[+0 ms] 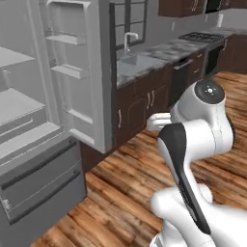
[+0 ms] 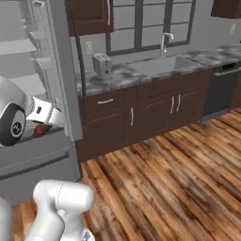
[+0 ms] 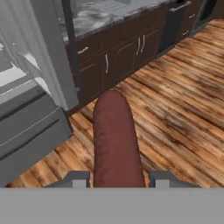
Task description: Move the hot dog bun to the plate on the dining table and place the condiment next to that plate. Then navigate to the fridge and take the sausage and place it on the plate as well.
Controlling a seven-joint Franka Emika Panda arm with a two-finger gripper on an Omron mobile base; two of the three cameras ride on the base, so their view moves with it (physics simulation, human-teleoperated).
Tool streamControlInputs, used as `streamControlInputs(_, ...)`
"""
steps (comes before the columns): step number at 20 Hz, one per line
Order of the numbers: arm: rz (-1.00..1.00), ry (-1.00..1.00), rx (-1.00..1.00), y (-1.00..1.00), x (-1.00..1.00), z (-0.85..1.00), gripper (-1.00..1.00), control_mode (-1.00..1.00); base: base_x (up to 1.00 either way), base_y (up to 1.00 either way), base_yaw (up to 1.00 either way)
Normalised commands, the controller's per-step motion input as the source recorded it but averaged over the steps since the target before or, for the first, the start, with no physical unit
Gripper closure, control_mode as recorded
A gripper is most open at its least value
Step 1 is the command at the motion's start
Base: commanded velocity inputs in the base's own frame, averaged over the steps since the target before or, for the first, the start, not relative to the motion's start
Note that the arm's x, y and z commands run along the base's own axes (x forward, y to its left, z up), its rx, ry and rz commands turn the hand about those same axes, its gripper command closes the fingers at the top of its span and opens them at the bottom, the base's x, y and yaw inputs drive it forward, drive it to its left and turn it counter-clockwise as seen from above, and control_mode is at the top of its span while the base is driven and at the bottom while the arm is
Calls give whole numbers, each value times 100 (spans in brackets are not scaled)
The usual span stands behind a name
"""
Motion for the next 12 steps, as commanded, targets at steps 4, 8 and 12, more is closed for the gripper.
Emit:
streamControlInputs(4,0,0,0,0,0,0,100,100,-70,-1,-79)
streamControlInputs(8,0,0,0,0,0,0,100,100,-78,-13,-72)
streamControlInputs(12,0,0,0,0,0,0,100,100,-94,-34,-62)
